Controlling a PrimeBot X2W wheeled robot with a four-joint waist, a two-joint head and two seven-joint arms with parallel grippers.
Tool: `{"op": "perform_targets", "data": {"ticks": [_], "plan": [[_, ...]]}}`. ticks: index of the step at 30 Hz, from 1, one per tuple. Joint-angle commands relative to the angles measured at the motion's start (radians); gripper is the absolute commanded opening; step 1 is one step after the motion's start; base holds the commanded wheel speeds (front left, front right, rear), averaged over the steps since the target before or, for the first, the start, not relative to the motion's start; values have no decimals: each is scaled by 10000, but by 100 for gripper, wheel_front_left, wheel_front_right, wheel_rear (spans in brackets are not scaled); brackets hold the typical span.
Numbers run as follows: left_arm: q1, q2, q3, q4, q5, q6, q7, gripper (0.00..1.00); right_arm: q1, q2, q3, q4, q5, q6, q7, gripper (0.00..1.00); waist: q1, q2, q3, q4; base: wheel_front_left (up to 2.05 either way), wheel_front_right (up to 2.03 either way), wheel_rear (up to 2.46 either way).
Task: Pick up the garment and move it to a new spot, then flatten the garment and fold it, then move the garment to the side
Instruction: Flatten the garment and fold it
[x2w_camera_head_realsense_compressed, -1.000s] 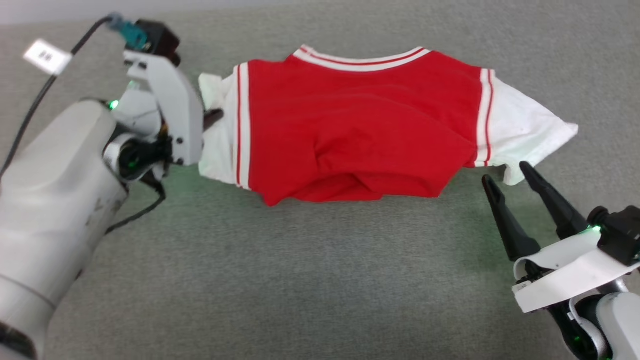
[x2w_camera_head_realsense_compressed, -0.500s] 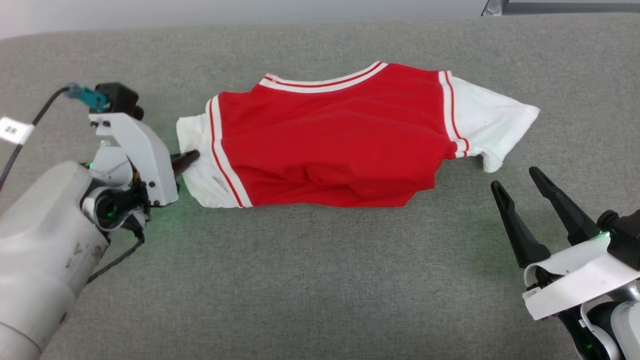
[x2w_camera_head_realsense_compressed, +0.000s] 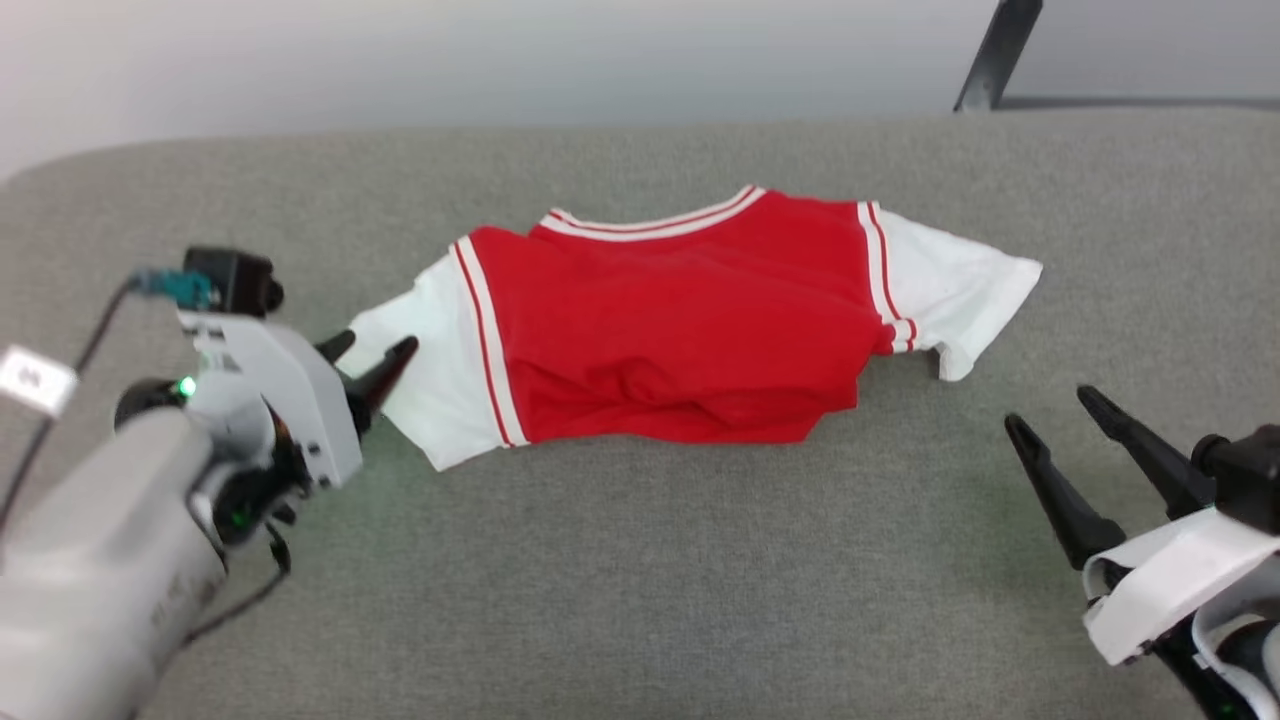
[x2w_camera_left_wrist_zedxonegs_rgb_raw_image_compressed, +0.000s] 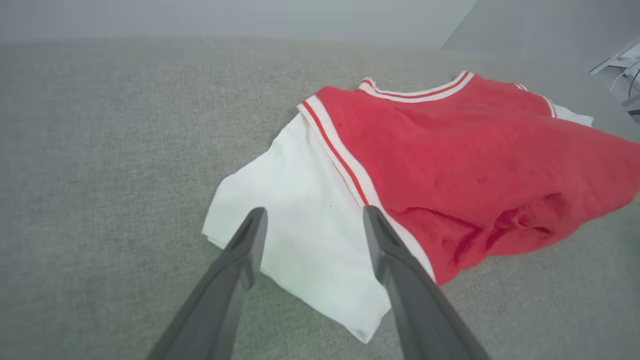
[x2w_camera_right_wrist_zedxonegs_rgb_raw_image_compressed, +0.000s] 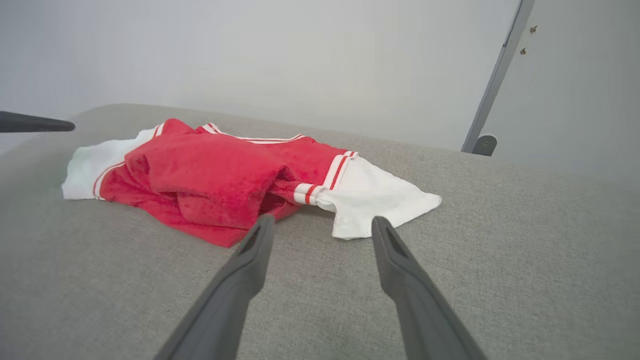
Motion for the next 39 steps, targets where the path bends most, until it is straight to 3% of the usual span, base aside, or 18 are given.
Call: {"op": "perform_targets", "data": {"ticks": [1,6,11,17,21,26,31,39], "plan": [[318,59,-56,-167,272,36,-504,100,-172,-232,102,150,121,-6,324,100,-1,0,-437,209,0,0,0],[1249,67,-188,-1146,1050,692,-2357,100,-803,-1240,645,679,558,-6,1720,100,-1,0,-700,690,0,0,0],[2260,106,-164,-2749,1760,2001,-3757,100,-1840,-2238,1034,1388,1284,-6,3240,100,-1,0,-631,1458,0,0,0],[3513,37,427,-4922,2837,3713,-4169,100,-3372,-3368,1676,2531,2070,-6,4681,100,-1,0,-197,2499,0,0,0],[4348,-135,1145,-6224,3737,4422,-4176,100,-4383,-3973,2060,3283,2410,-8,5209,100,-1,0,292,3149,0,0,0],[4808,-289,1735,-7205,4510,4736,-4184,100,-5740,-4418,2717,4078,2398,-8,5718,100,-1,0,1131,3745,0,0,0],[4850,-472,2153,-7807,4968,4674,-4165,100,-6896,-4775,3809,4761,2006,-8,6253,100,-1,0,1941,4121,0,0,0],[4913,-556,2698,-8122,5286,4564,-4166,100,-7652,-4876,5460,5187,2472,-5,6630,100,-1,0,2477,4196,0,0,0]]}}
